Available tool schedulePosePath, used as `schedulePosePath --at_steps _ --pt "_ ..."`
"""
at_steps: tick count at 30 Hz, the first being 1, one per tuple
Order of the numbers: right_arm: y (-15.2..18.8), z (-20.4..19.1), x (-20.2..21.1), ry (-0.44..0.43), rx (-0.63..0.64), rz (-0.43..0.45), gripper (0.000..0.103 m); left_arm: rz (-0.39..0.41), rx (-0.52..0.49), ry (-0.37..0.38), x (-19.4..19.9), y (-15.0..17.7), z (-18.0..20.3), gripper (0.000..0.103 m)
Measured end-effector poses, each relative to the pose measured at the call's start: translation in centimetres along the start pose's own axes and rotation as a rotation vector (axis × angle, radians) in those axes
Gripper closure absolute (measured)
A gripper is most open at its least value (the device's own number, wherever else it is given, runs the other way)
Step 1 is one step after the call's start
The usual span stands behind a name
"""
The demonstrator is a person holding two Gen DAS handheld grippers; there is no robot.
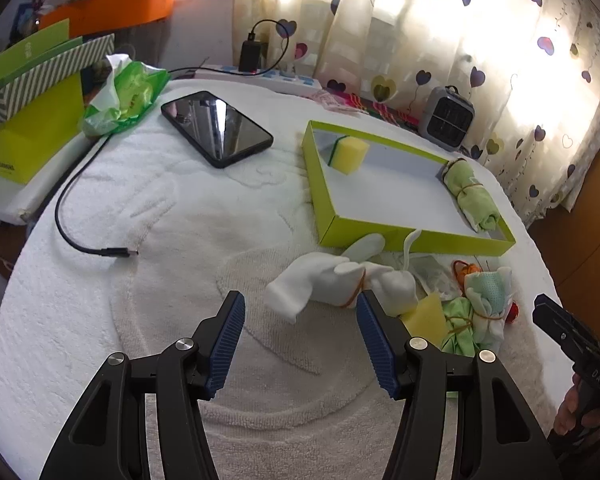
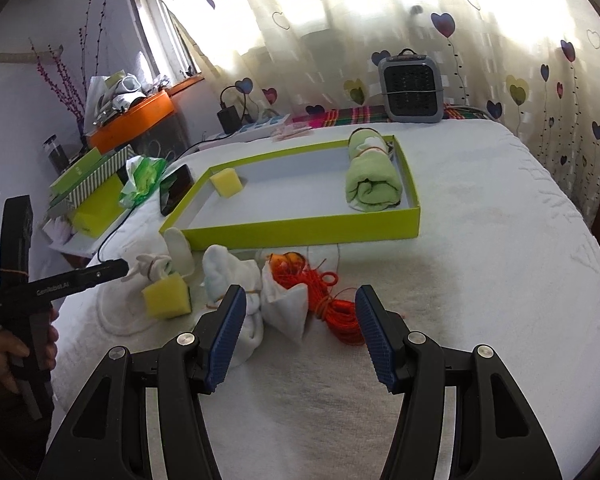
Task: Organize soft objects
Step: 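Grasp the white sock bundle tied with orange band with the right gripper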
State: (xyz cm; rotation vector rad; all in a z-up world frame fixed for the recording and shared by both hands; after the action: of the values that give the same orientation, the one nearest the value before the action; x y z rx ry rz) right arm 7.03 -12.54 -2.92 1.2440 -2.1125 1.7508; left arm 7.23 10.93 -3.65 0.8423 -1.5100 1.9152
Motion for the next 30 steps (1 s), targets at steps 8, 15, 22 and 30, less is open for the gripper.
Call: schedulePosePath --at_steps 8,15,22,30 --pt "1.2 -2.5 -1.7 -0.062 0.032 -0.045 0.046 -0.015 -0.012 0.01 -0.4 0.7 0.1 0.045" --pt "1.7 -4.0 -2.8 -0.083 0.089 -0.075 0.061 -0.023 -0.022 0.025 -0.7 0.6 0.4 0.045" --pt "1.8 -3.7 -4.2 -0.062 0.079 -0.115 0.061 -0.034 -0.027 0.05 -1.2 0.5 0.7 0.045" --pt "2.3 -3.2 -4.8 -0.061 0.054 -0.139 0.066 -0.038 -0.032 0.07 -1.4 0.3 1.1 0.045"
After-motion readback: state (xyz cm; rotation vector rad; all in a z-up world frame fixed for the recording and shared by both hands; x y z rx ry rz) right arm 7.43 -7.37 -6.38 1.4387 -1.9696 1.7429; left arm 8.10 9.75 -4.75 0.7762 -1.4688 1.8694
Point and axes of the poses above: each gripper's, at about its wrist camera, not at the fingertips, and x roughly against the way its jaws point, z to its right, y to its underside, the point moved 9 cm from there along -x, roughly the way its jaws point, and after that the axes turned 5 degrees about -y, right-handed, at the moved point
